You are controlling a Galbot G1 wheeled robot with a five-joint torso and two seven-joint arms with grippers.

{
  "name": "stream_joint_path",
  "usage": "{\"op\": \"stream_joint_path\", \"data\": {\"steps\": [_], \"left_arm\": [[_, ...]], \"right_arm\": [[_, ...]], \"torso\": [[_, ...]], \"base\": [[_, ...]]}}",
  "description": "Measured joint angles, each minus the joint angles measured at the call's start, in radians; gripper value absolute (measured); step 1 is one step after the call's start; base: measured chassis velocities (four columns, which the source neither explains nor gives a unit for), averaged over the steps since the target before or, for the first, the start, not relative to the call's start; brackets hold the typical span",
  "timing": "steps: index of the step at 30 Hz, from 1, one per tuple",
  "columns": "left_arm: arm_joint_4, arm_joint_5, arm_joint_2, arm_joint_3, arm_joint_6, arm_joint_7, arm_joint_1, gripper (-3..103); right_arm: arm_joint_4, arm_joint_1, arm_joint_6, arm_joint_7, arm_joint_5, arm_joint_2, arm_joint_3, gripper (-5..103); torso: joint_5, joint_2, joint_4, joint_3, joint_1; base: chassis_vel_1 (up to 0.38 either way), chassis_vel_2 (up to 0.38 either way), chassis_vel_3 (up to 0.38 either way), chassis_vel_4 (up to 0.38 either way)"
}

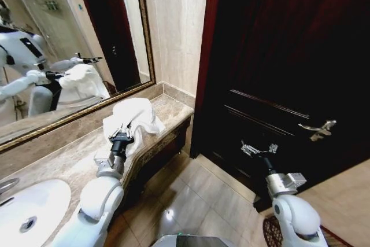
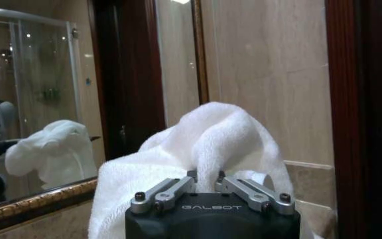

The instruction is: Discard the used towel into the hamper.

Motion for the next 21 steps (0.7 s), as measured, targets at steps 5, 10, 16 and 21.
{"op": "stream_joint_path", "data": {"steps": [5, 10, 16, 21], "left_arm": [[0.0, 0.004, -0.002, -0.001, 0.0, 0.0, 0.005, 6], [-0.005, 0.01, -0.004, -0.002, 0.0, 0.0, 0.014, 6], [-0.012, 0.012, -0.004, -0.004, 0.0, 0.001, 0.023, 6], [-0.012, 0.016, -0.006, -0.006, -0.005, 0.005, 0.027, 6]], "right_arm": [[-0.004, 0.0, 0.004, 0.0, 0.004, -0.003, 0.001, 100], [-0.008, -0.003, 0.013, -0.003, 0.009, -0.006, 0.002, 100], [-0.008, -0.006, 0.018, -0.004, 0.013, -0.009, 0.005, 100], [-0.008, -0.007, 0.022, -0.006, 0.013, -0.006, 0.005, 100]], "torso": [[0.0001, 0.0, -0.0002, 0.0, 0.0], [0.0, 0.0, -0.0002, 0.0, 0.0], [0.0, 0.0, -0.0004, 0.0, 0.0], [0.0001, 0.0, -0.0003, 0.0, 0.0]], "base": [[-0.011, -0.111, -0.105, -0.002], [-0.037, -0.131, -0.13, -0.047], [-0.064, -0.141, -0.142, -0.066], [-0.071, -0.153, -0.167, -0.075]]}}
